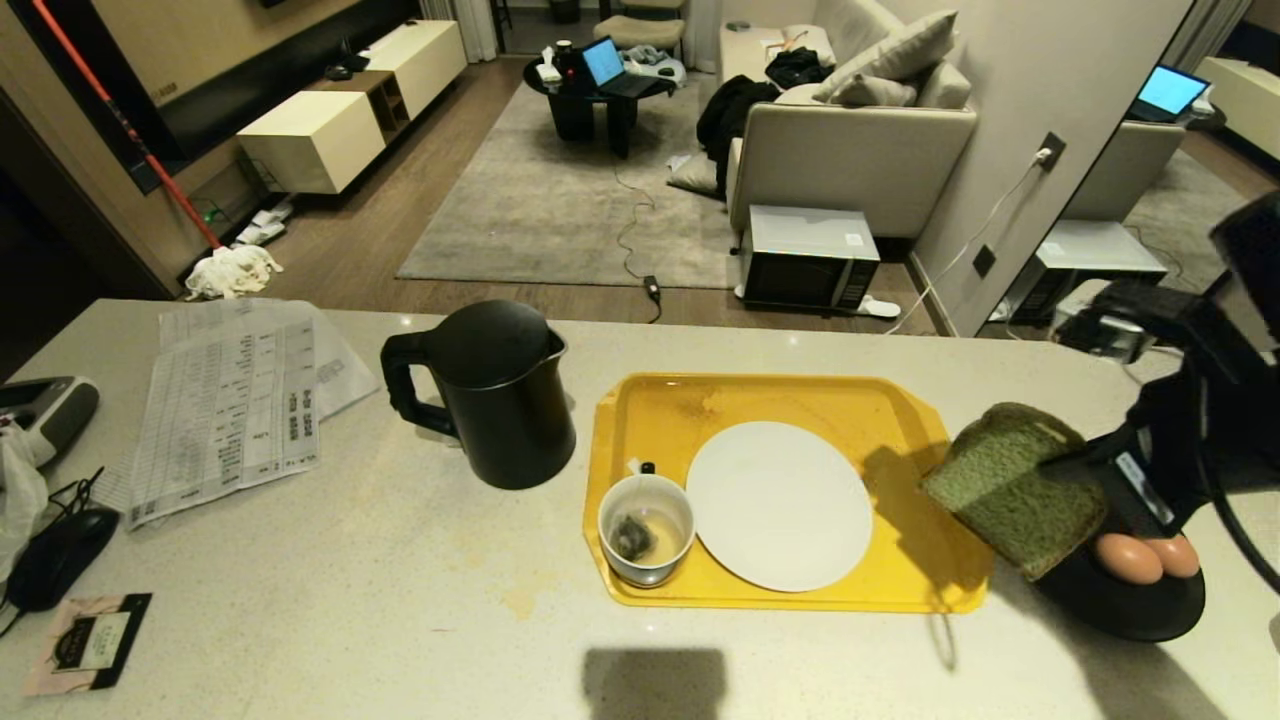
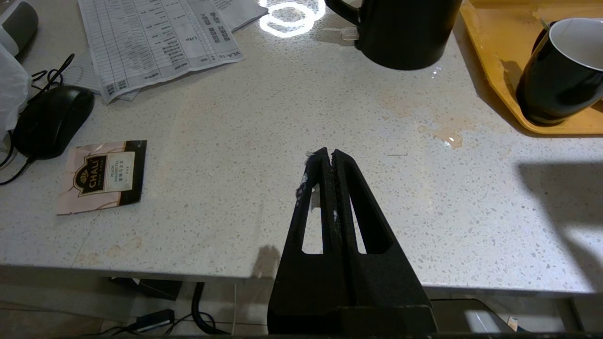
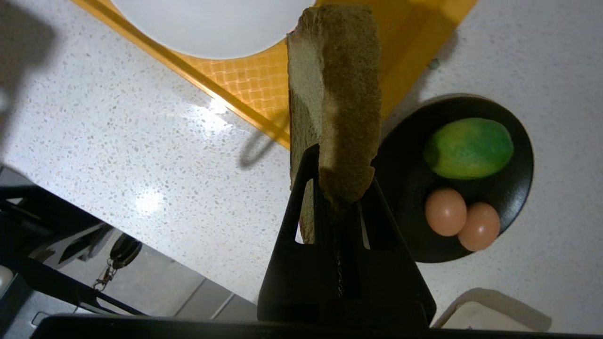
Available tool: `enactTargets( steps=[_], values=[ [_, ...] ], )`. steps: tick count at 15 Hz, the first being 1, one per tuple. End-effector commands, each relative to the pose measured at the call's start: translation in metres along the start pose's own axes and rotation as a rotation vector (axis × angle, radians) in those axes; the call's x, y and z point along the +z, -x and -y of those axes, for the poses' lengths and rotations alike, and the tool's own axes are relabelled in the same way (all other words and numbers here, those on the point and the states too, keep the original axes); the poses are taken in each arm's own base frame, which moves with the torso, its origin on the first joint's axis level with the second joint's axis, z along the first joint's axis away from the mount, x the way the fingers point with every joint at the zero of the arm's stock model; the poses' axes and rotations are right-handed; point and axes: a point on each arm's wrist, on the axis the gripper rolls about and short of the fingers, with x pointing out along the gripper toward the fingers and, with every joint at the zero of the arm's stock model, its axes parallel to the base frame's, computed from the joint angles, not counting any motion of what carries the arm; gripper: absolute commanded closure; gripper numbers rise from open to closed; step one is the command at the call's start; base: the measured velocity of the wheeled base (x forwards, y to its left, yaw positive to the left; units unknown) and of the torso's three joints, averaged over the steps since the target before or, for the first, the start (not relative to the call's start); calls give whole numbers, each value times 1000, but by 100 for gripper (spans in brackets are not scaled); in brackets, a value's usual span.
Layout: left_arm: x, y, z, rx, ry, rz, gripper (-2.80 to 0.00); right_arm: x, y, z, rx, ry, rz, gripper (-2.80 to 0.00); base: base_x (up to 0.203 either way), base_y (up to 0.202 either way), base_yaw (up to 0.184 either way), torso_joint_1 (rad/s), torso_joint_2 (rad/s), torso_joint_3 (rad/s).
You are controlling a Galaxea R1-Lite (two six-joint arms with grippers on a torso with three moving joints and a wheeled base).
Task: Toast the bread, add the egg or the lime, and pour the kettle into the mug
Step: Put the baked bread on a plate
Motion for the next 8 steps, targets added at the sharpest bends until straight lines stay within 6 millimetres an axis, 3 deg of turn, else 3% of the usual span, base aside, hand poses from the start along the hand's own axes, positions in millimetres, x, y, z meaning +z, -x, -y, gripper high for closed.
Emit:
enactTargets(
  steps=[1,8],
  values=[
    [0,0,0,1,0,1,0,11,-31,-12,43,43,-75,0,0,0,0,0,0,0],
    [0,0,0,0,0,1,0,46,-72,-27,82,34,-96,0,0,0,0,0,0,0]
  ],
)
